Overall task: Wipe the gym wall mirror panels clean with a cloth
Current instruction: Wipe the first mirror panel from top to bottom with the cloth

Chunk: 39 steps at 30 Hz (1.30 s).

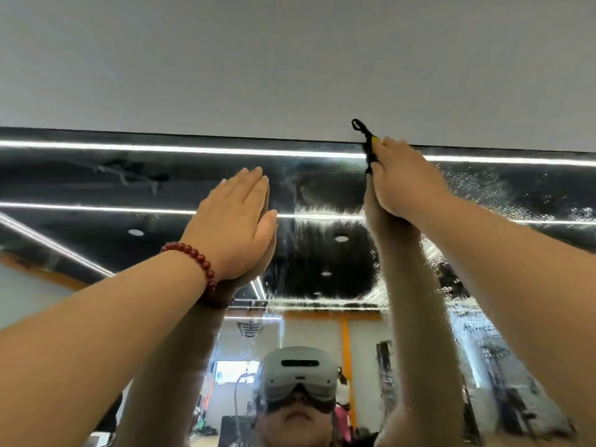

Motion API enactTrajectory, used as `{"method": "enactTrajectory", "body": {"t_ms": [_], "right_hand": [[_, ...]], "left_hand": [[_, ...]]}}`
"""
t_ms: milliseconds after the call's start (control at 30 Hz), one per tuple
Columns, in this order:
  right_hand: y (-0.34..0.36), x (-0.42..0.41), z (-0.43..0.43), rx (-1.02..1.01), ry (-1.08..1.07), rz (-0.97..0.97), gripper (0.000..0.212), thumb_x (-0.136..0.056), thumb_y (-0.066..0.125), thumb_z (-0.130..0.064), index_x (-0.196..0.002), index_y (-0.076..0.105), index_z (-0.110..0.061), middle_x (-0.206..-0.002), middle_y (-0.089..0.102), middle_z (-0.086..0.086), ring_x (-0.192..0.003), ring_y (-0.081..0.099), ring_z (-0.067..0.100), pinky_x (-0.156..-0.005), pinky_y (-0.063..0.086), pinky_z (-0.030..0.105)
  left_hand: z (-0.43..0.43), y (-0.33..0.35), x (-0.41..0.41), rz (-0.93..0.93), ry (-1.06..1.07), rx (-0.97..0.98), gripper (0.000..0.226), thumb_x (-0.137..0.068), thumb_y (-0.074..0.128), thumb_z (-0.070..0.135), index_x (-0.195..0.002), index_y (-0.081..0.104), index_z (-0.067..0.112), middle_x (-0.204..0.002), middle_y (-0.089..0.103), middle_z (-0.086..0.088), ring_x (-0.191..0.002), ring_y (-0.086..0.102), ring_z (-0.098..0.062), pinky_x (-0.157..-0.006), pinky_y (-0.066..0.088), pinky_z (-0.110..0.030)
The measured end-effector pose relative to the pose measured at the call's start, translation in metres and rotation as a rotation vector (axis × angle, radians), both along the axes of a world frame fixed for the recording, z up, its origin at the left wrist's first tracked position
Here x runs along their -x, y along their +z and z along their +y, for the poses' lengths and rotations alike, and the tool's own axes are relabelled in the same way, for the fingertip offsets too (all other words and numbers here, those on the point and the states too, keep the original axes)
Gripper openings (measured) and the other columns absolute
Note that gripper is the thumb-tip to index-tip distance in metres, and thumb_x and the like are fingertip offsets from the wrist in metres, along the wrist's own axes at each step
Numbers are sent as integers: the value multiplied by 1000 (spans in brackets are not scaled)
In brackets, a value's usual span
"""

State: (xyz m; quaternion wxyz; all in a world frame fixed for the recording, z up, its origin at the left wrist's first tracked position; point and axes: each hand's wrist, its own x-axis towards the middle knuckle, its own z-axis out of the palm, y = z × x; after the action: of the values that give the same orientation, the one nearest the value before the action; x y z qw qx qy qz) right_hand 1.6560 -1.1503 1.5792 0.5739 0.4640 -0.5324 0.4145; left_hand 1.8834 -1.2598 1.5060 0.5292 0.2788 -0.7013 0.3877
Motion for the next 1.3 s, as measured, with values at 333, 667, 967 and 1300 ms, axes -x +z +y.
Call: {"method": "enactTrajectory", "body": {"t_ms": [333, 667, 967, 1300], "right_hand": [[-10, -33, -14, -124, 26, 173, 47, -103, 40, -19, -149, 36, -18, -152, 41, 9, -138, 38, 32, -111, 32, 41], [-41, -47, -22, -266, -2, 375, 52, -108, 30, -30, -158, 17, -24, -165, 15, -4, -152, 9, 16, -121, 5, 32], [-37, -37, -7, -307, -79, 490, 65, -95, 21, -48, -157, 20, -29, -160, 31, -10, -149, 19, 21, -115, 19, 41], [-70, -24, -5, -290, -183, 731, 51, -98, 31, -39, -145, 48, -32, -150, 47, -8, -121, 47, 23, -91, 37, 44]], "left_hand": [[-1, -11, -4, -15, -25, 13, 76, -90, 11, 49, -157, 12, 13, -166, 7, -2, -152, 4, -15, -114, -7, -23], [0, -20, -9, -12, -72, 2, 76, -89, 13, 48, -157, 12, 13, -165, 8, -2, -151, 4, -14, -113, -6, -21], [-6, -46, -11, -24, -93, 8, 90, -81, -3, 58, -157, 14, 12, -165, 7, -2, -151, 1, -12, -114, -10, -20], [-9, -55, -19, -12, -163, 19, 80, -90, 7, 52, -156, 20, 10, -165, 14, -4, -151, 6, -12, -114, -6, -18]]}}
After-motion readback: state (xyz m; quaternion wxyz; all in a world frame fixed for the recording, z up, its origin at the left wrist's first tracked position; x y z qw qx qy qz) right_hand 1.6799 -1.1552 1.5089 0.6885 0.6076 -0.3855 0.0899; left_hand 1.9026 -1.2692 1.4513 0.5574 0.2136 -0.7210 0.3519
